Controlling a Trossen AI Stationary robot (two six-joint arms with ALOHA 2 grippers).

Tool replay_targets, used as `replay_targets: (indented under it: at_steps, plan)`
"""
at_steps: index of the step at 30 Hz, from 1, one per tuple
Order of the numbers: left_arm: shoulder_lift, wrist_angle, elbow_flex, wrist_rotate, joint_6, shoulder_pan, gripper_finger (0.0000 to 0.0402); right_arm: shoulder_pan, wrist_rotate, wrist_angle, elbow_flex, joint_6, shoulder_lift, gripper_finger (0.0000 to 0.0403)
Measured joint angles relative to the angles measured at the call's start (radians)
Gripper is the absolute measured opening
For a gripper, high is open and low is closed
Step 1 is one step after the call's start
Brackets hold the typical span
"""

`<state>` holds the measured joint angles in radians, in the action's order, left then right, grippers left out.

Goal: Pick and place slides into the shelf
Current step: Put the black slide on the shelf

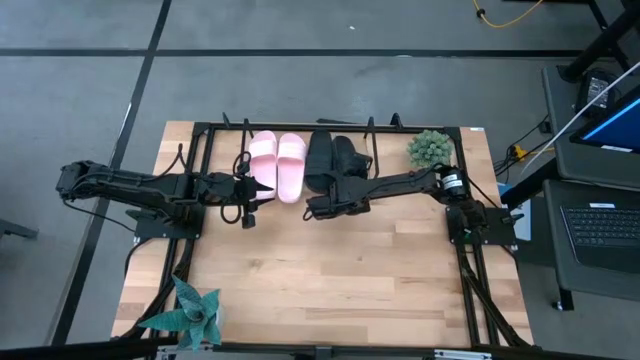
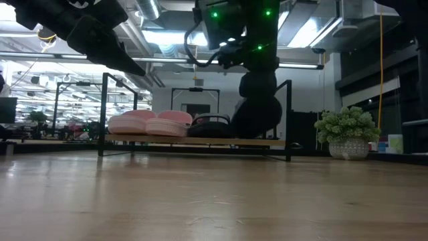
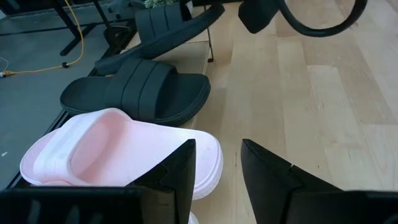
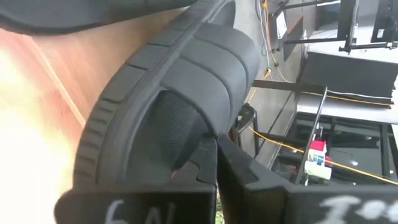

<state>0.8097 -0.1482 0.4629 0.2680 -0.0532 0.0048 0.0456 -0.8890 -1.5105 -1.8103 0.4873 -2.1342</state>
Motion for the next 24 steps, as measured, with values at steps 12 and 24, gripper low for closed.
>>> replay_targets:
  at_steps: [12, 24]
  plan:
    - [0.000, 0.000, 0.000, 0.000, 0.001, 0.000, 0.0121, 0.001, 0.058, 0.118, 0.000, -0.099, 0.000, 0.0000]
    - [0.000, 0.001, 0.000, 0.000, 0.026, 0.000, 0.0121, -0.036, 0.074, 0.180, -0.001, -0.203, -0.002, 0.0000]
